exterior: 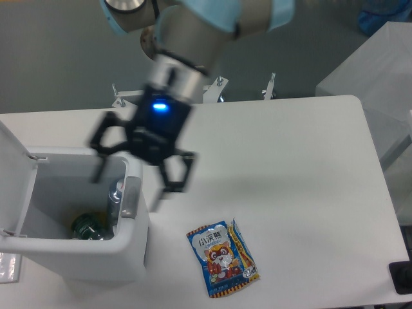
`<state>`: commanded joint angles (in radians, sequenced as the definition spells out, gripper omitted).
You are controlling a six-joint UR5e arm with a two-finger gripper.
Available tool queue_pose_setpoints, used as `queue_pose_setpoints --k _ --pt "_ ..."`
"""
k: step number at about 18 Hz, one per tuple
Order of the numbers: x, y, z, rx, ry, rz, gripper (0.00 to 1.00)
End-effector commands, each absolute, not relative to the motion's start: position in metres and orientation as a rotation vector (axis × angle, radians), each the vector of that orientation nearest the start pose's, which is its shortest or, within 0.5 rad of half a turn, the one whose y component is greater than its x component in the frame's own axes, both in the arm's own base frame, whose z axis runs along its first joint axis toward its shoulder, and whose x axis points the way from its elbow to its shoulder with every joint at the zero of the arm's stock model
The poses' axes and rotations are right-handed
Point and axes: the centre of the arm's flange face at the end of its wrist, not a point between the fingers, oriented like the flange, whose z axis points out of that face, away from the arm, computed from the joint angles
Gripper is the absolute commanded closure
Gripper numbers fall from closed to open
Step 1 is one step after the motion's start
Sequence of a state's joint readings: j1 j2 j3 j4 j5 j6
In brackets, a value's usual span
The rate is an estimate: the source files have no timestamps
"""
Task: Place the trash in the trash can
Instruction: 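Open the gripper to drop the bottle and move back over the snack bag, then lower the gripper onto the cartoon snack bag and pinch its edge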
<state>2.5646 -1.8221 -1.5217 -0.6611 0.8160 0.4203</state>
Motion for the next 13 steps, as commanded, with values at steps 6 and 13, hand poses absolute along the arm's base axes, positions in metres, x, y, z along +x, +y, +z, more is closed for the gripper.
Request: queue_pose_setpoints --k 6,13 --pt "-0.471 0.497 0.398 -2.361 -0.547 0.014 0.0" --pt "-0.466 0.486 0.273 -2.668 -0.728 0.101 0.0"
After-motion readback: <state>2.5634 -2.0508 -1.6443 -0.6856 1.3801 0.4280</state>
